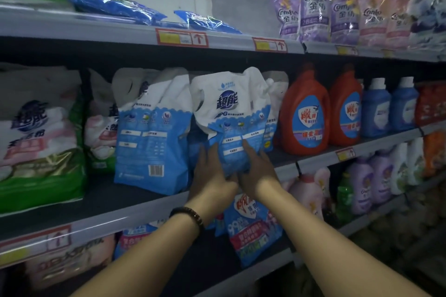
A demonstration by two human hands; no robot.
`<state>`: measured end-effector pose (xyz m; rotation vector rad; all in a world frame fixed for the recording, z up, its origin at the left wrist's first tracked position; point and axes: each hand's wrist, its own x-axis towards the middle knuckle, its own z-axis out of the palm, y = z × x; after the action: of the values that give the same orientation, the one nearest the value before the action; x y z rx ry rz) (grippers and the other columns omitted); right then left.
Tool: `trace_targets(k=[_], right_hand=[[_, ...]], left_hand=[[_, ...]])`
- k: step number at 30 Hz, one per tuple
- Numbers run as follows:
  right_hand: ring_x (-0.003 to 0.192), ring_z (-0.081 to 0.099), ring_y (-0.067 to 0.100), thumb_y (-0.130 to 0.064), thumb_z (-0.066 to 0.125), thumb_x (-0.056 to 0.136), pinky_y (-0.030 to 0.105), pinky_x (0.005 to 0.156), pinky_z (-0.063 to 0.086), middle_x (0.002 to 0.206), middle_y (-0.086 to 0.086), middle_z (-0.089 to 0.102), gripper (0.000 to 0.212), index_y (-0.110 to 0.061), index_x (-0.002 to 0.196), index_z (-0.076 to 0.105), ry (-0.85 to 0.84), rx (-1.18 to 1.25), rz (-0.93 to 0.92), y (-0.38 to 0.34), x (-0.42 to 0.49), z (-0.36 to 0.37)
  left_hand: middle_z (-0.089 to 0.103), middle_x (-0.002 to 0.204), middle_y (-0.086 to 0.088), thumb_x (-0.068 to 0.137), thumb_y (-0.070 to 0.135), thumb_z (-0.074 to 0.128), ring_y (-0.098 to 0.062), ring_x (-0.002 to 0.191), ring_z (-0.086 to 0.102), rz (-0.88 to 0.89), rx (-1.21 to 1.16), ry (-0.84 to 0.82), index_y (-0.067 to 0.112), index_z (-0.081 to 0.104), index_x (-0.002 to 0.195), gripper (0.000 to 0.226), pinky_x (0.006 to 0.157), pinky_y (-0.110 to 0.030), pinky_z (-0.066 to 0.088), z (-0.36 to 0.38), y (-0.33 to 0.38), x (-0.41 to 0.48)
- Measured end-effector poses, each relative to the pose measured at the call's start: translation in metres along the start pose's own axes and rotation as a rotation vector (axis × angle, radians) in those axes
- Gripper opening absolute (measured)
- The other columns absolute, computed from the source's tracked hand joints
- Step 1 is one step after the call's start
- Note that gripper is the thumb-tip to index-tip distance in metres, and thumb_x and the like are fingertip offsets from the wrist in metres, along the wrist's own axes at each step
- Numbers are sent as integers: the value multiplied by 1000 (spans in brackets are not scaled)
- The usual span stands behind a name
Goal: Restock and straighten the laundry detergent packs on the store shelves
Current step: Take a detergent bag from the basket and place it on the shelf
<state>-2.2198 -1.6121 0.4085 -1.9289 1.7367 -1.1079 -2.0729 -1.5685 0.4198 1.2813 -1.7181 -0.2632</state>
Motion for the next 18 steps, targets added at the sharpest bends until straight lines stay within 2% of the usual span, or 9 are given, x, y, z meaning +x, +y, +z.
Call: trace_targets(k=[4, 7, 9, 12, 15, 18], right_hand=[[143, 51, 32, -18, 67, 94, 34, 114, 47, 159, 14, 46, 73, -24, 162, 40, 72, -20, -80, -15, -31, -1], [135, 56, 36, -21, 66, 94, 40, 109, 52, 151, 17, 54, 65, -23, 157, 48, 15, -41, -25, -27, -57, -6], [132, 57, 36, -26, 66, 94, 37, 104, 52, 147, 17, 58, 60, -18, 152, 52, -18, -76, 14, -32, -72, -7], [126, 58, 37, -25, 66, 96, 32, 91, 45, 136, 18, 63, 44, -9, 136, 59, -33, -90, 31, -39, -102, -1], [126, 60, 34, -23, 64, 94, 35, 98, 48, 133, 14, 67, 40, -15, 133, 63, -85, -84, 13, -43, -137, 14], [118, 62, 31, -29, 65, 95, 32, 85, 44, 124, 10, 69, 32, -19, 126, 65, -163, -90, 4, -42, -172, 39]], left_hand=[[53, 136, 7, 89, 27, 72, -13, 116, 56, 2, 44, -45, 29, 53, 137, 51, 94, -27, 48, -24, -5, -31], [65, 119, 3, 90, 23, 68, -16, 101, 64, -41, 83, -96, 28, 58, 129, 41, 79, -25, 49, -39, -9, -52], [71, 106, 3, 89, 25, 67, -16, 89, 67, -46, 110, -119, 30, 64, 118, 29, 73, -27, 50, -50, -13, -69], [73, 101, 9, 88, 29, 71, -12, 92, 68, -22, 157, -126, 29, 68, 105, 18, 82, -29, 56, -66, -23, -99], [73, 97, 14, 89, 29, 71, -7, 93, 67, -46, 181, -199, 30, 70, 97, 8, 85, -28, 55, -82, -40, -135], [73, 96, 16, 89, 37, 66, -4, 93, 67, -81, 239, -286, 32, 70, 97, 11, 85, -31, 57, -94, -62, -180]])
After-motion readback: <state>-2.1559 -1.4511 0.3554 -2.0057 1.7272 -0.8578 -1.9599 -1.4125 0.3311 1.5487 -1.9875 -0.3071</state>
